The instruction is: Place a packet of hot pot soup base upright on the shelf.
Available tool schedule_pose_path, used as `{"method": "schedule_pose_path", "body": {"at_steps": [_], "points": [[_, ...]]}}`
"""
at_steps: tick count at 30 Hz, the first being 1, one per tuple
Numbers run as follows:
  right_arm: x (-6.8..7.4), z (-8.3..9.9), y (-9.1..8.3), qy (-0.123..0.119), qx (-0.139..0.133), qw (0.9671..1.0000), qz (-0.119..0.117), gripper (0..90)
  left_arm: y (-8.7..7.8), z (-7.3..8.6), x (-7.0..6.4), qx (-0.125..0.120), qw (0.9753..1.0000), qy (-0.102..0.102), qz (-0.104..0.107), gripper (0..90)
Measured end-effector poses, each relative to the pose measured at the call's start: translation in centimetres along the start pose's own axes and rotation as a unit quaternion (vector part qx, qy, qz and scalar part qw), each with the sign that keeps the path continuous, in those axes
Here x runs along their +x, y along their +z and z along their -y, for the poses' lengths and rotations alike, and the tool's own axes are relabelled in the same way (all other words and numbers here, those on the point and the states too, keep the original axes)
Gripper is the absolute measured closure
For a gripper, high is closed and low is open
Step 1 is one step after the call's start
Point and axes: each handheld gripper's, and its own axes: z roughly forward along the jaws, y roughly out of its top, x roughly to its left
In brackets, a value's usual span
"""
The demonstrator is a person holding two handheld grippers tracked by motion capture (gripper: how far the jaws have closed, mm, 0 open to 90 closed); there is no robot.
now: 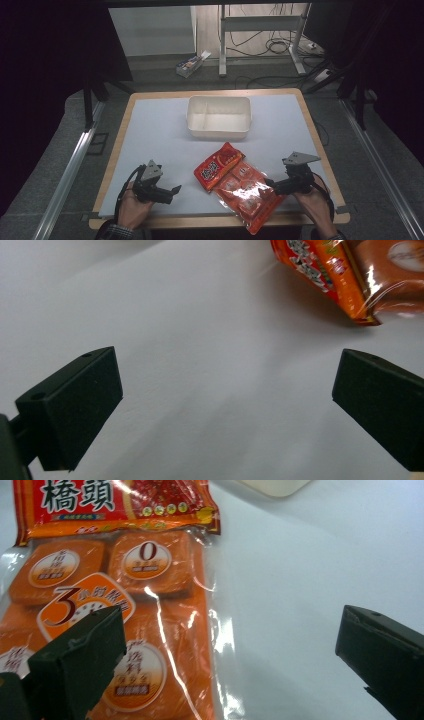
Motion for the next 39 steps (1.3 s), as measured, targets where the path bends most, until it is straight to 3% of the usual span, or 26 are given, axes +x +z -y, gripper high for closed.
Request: {"method": "schedule_pose_path", "body": {"at_steps": [2,5,9,16,19,26,29,30,31,33,34,35,37,38,39], "points": [[-0.1,0.2,0.4,0.004,0.014,0.9997,-0.019,0.0,0.0,0.0,0.0,0.001,1.0000,0.006,-0.006,0.0],[-0.1,0.3,0.5,0.012,0.012,0.9994,-0.031,0.0,0.0,0.0,-0.2,-0.003,0.9996,0.025,-0.013,0.0],[0.0,0.4,0.6,-0.005,0.012,0.9997,-0.023,0.0,-0.1,-0.1,-0.3,-0.004,0.9991,0.036,-0.020,0.0],[0.0,0.5,1.1,-0.016,0.029,0.9992,-0.023,0.3,0.1,-0.1,-0.2,-0.005,0.9989,0.041,-0.021,0.2],[0.2,0.4,1.0,-0.020,0.020,0.9993,-0.024,0.3,0.2,-0.2,-0.3,-0.004,0.9986,0.047,-0.024,0.3],[0.1,0.2,0.9,-0.010,0.019,0.9997,-0.013,1.4,0.2,-0.2,-0.3,-0.005,0.9984,0.050,-0.025,0.6],[0.1,0.2,0.8,-0.003,0.033,0.9994,0.000,14.7,0.2,-0.2,-0.4,-0.007,0.9984,0.050,-0.024,0.7],[0.1,0.2,0.8,-0.003,0.033,0.9994,0.000,14.7,0.2,-0.2,-0.4,-0.007,0.9984,0.050,-0.024,0.8],[0.2,0.1,0.6,-0.002,0.037,0.9993,0.005,27.0,0.2,-0.2,-0.4,-0.004,0.9983,0.053,-0.026,0.9],[0.3,0.0,0.3,-0.007,0.039,0.9992,-0.006,40.0,0.3,-0.2,-0.4,-0.003,0.9980,0.056,-0.028,1.0],[0.3,0.0,0.3,-0.007,0.039,0.9992,-0.006,40.0,0.3,-0.2,-0.4,-0.003,0.9980,0.056,-0.028,1.0],[0.5,-0.1,0.1,-0.020,0.044,0.9987,-0.013,53.3,0.3,-0.2,-0.5,-0.006,0.9981,0.055,-0.028,1.0],[0.8,-0.3,-0.2,-0.032,0.042,0.9982,-0.027,68.5,0.3,-0.2,-0.5,-0.006,0.9980,0.057,-0.029,1.0],[0.8,-0.3,-0.2,-0.032,0.042,0.9982,-0.027,68.5,0.3,-0.2,-0.5,-0.006,0.9980,0.057,-0.029,1.1],[1.2,-0.5,-0.2,-0.042,0.049,0.9973,-0.035,84.6,0.3,-0.2,-0.5,-0.006,0.9979,0.057,-0.030,1.1]]}}
